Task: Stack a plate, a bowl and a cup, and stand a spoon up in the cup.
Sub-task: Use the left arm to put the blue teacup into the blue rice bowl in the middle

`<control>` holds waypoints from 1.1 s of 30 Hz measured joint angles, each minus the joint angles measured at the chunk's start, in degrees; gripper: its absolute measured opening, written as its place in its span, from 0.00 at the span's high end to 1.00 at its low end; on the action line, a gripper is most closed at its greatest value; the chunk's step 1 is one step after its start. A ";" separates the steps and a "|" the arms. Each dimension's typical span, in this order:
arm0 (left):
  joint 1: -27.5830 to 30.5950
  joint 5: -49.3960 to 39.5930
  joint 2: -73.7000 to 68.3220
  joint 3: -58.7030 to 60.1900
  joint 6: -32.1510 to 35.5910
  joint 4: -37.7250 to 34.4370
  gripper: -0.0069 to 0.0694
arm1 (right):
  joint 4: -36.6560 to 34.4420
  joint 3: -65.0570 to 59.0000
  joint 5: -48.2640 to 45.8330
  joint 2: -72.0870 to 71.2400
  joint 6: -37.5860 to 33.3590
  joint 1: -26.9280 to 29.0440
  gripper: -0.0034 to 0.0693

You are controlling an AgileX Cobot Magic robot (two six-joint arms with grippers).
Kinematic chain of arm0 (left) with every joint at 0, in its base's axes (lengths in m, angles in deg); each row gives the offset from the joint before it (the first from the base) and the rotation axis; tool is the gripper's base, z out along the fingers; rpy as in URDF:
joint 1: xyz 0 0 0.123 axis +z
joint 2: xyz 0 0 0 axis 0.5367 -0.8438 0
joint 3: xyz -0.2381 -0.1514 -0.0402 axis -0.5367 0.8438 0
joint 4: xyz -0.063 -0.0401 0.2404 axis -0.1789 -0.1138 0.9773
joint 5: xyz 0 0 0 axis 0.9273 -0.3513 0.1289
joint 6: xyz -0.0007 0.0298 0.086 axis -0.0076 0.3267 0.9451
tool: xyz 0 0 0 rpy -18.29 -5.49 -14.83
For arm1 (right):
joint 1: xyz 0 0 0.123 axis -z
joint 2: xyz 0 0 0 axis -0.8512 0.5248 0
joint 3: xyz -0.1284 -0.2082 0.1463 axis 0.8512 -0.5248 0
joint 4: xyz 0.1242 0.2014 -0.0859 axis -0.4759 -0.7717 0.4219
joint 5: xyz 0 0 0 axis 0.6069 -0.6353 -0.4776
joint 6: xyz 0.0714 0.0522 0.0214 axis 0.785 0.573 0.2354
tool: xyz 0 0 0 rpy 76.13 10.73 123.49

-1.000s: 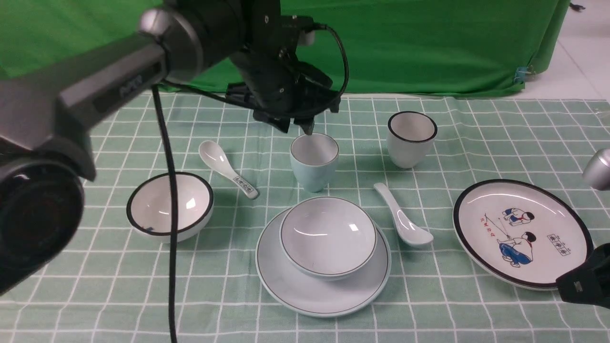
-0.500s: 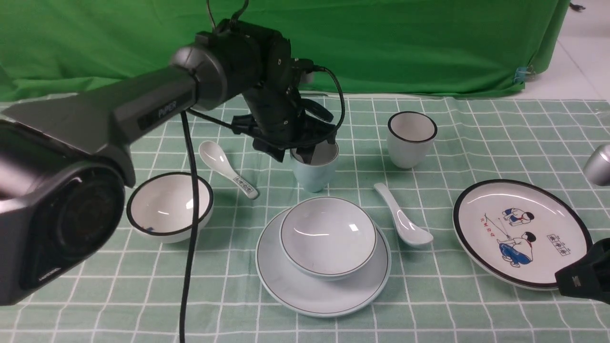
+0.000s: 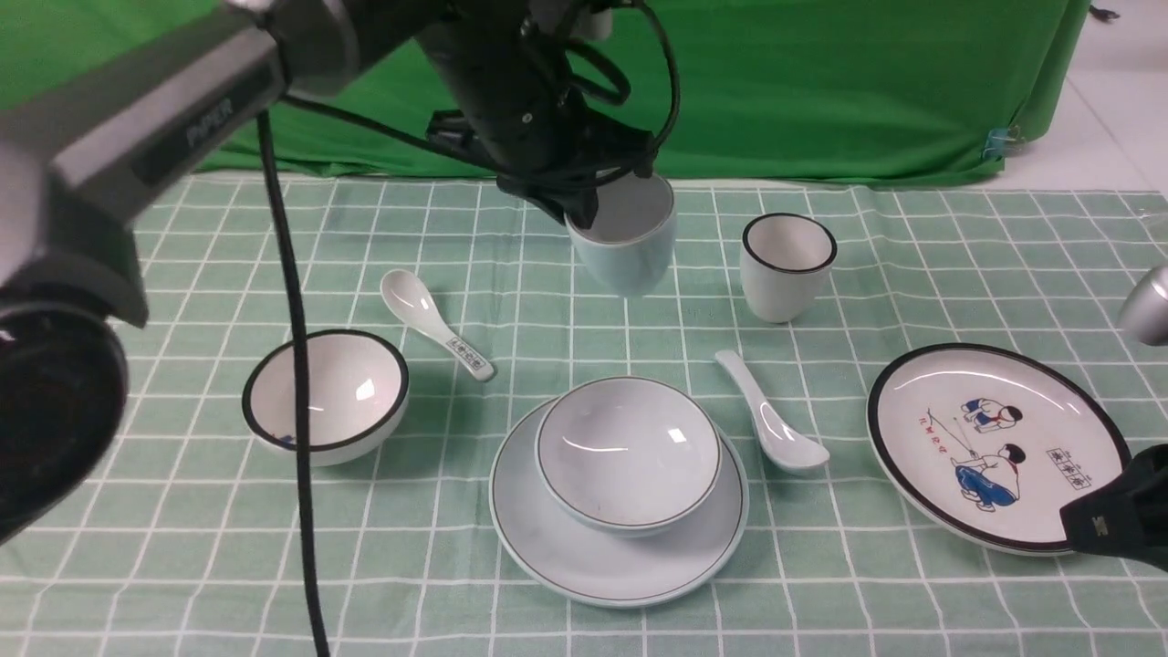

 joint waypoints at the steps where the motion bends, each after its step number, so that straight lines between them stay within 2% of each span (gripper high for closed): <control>1: -0.50 -1.77 1.06 0.98 0.74 -1.62 0.86 | 0.00 0.00 0.79 0.00 0.00 0.00 0.83; 6: -2.83 -3.17 1.77 8.60 0.85 -2.12 0.86 | 0.00 0.00 1.35 0.00 0.00 0.00 0.83; 11: -6.90 -1.93 1.49 16.21 -0.47 1.51 0.86 | 0.00 0.00 1.50 0.00 0.00 0.00 0.83; 17: -6.91 2.91 1.49 20.05 -1.43 2.15 0.86 | 0.00 0.00 2.89 0.00 0.00 0.00 0.83; 25: -6.75 3.58 1.55 20.65 -1.62 2.52 0.85 | 0.00 0.00 3.79 0.00 0.00 0.00 0.83; 27: -6.75 3.98 1.55 20.65 -1.62 2.65 0.80 | 0.00 0.00 3.84 0.00 0.00 0.00 0.83; 30: -6.75 4.26 1.61 20.65 -1.62 2.54 0.67 | 0.00 0.00 3.84 0.00 0.05 0.00 0.83; 31: -6.75 4.26 1.61 20.65 -1.62 2.54 0.66 | 0.00 0.00 3.84 0.00 0.15 0.00 0.83; 33: -6.75 4.26 1.98 20.73 -1.62 2.54 0.53 | -0.06 0.19 3.84 0.00 0.79 0.00 0.83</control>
